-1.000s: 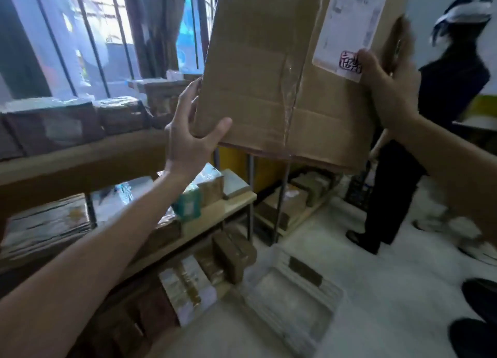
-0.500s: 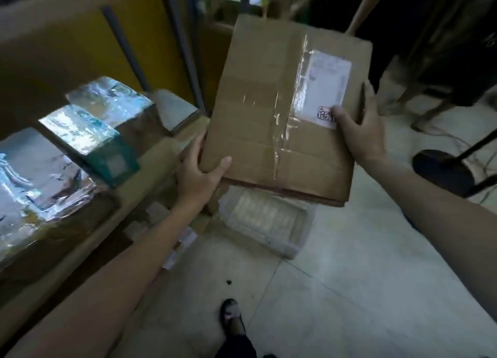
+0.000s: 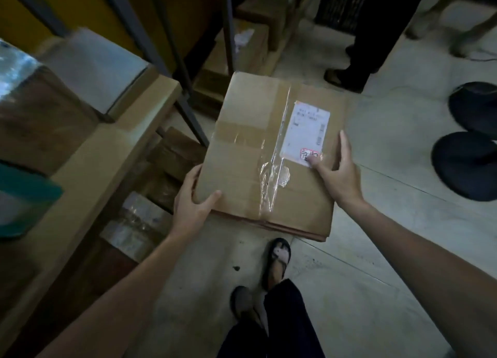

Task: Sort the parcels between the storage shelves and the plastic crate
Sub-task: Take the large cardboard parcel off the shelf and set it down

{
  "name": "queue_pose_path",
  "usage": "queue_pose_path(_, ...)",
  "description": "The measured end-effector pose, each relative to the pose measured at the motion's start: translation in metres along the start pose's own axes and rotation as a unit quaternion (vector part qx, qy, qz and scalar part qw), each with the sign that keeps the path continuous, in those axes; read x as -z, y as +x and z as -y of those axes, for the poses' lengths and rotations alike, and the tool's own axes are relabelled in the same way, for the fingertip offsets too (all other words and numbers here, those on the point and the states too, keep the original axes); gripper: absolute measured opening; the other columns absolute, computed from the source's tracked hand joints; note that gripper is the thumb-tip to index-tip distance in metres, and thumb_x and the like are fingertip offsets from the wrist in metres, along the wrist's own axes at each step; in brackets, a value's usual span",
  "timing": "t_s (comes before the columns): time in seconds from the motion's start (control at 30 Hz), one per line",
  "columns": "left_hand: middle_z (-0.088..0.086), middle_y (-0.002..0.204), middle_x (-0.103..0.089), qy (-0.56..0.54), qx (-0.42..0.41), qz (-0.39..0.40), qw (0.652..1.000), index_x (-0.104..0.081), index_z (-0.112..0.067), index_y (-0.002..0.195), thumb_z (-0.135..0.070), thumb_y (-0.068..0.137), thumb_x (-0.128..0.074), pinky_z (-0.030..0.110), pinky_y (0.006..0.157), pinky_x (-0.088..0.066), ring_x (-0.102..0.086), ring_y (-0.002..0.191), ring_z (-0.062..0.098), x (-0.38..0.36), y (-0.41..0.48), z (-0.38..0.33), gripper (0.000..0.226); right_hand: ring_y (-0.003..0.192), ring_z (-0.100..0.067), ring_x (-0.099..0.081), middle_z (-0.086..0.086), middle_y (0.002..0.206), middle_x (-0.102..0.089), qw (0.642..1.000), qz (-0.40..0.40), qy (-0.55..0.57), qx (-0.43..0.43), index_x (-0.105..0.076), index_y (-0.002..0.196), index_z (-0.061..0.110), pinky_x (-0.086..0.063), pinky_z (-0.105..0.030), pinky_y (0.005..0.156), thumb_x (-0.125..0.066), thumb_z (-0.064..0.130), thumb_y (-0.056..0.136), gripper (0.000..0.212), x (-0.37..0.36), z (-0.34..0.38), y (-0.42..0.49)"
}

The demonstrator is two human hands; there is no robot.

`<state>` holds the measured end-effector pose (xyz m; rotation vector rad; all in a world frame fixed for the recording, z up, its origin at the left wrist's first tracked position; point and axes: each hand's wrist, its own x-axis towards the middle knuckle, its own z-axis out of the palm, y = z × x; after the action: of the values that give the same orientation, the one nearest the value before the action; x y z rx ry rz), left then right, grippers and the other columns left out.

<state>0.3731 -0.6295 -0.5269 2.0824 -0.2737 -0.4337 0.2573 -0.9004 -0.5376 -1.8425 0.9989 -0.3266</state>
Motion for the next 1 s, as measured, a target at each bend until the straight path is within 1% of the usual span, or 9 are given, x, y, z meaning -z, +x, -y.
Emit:
queue_pose_path(0.13,-0.021,0.117,-0.049,-0.054,0.053,0.012,0.997,-0.041,-0.036,0.127,-0.034,0.068,-0.066,0.004,0.075,-0.041,-0.049,0.100,-0.014,-0.036,0.034,0.034,0.063,0.129,-0.010,-0.042,0.011,0.147,-0.040,0.999,0.029,-0.010,-0.039,-0.018,0.147,0.036,-0.033,-0.023,0.101,-0.072,0.055,0.071,0.095,-0.028,-0.040,0.037)
queue_pose_path(0.27,-0.007,0.130,-0.043,-0.051,0.098,0.028,0.994,-0.038,-0.028,0.134,-0.012,0.080,-0.068,0.010,0.080,-0.037,-0.044,0.113,0.008,-0.071,0.066,0.074,0.064,0.130,-0.015,-0.044,0.009,0.147,-0.041,0.995,0.052,-0.027,-0.075,-0.016,0.147,0.038,-0.037,-0.038,0.108,-0.071,0.057,0.070,0.097,-0.050,-0.081,0.068)
queue_pose_path(0.37,-0.009,0.124,-0.043,-0.036,0.105,0.035,0.993,-0.038,-0.030,0.131,-0.010,0.081,-0.066,0.000,0.067,-0.038,-0.044,0.107,0.007,-0.090,0.084,0.098,0.061,0.132,-0.016,-0.042,0.009,0.149,-0.038,0.993,0.065,-0.037,-0.095,-0.013,0.147,0.039,-0.037,-0.041,0.109,-0.070,0.059,0.069,0.098,-0.069,-0.109,0.085)
queue_pose_path(0.43,-0.009,0.122,-0.042,-0.031,0.107,0.040,0.993,-0.037,-0.026,0.132,-0.018,0.078,-0.070,-0.001,0.066,-0.039,-0.043,0.107,0.006,-0.099,0.096,0.113,0.064,0.131,-0.014,-0.042,0.011,0.149,-0.037,0.991,0.066,-0.029,-0.109,-0.013,0.147,0.040,-0.037,-0.035,0.107,-0.070,0.059,0.070,0.098,-0.084,-0.126,0.095)
queue_pose_path(0.53,-0.006,0.124,-0.042,-0.036,0.103,0.049,0.993,-0.037,-0.018,0.135,-0.028,0.066,-0.061,-0.004,0.065,-0.037,-0.044,0.106,0.008,-0.111,0.117,0.138,0.073,0.125,-0.010,-0.046,0.012,0.146,-0.041,0.991,0.053,-0.026,-0.118,-0.012,0.146,0.042,-0.036,-0.026,0.099,-0.070,0.059,0.070,0.096,-0.109,-0.152,0.107)
queue_pose_path(0.7,-0.005,0.123,-0.045,-0.035,0.115,0.063,0.991,-0.037,-0.025,0.134,-0.035,0.066,-0.060,0.001,0.063,-0.039,-0.047,0.103,0.008,-0.128,0.148,0.184,0.072,0.116,-0.008,-0.049,0.007,0.142,-0.046,0.992,0.048,-0.017,-0.116,-0.016,0.147,0.038,-0.041,-0.031,0.100,-0.069,0.058,0.072,0.093,-0.149,-0.191,0.131)
queue_pose_path(0.77,-0.009,0.121,-0.047,-0.037,0.107,0.060,0.992,-0.040,-0.030,0.131,-0.040,0.068,-0.059,0.003,0.064,-0.039,-0.050,0.098,0.001,-0.133,0.162,0.194,0.066,0.116,-0.009,-0.050,0.005,0.141,-0.047,0.993,0.033,-0.004,-0.115,-0.020,0.147,0.035,-0.040,-0.027,0.097,-0.070,0.055,0.072,0.092,-0.156,-0.203,0.145)
queue_pose_path(0.9,-0.027,0.112,-0.046,-0.056,0.064,0.059,0.995,-0.043,-0.037,0.122,-0.038,0.073,-0.059,0.001,0.065,-0.042,-0.046,0.092,-0.025,-0.140,0.182,0.201,0.052,0.107,0.005,-0.044,0.021,0.127,-0.045,0.996,0.016,-0.009,-0.093,-0.027,0.145,0.034,-0.034,-0.002,0.081,-0.072,0.054,0.072,0.088,-0.160,-0.219,0.164)
queue_pose_path(1.0,-0.029,0.113,-0.043,-0.059,0.040,0.061,0.996,-0.043,-0.034,0.122,-0.033,0.075,-0.059,-0.003,0.064,-0.039,-0.043,0.091,-0.029,-0.137,0.180,0.199,0.049,0.110,0.003,-0.044,0.011,0.138,-0.048,0.995,0.003,-0.012,-0.095,-0.031,0.145,0.027,-0.032,0.003,0.078,-0.073,0.049,0.074,0.086,-0.159,-0.218,0.162)
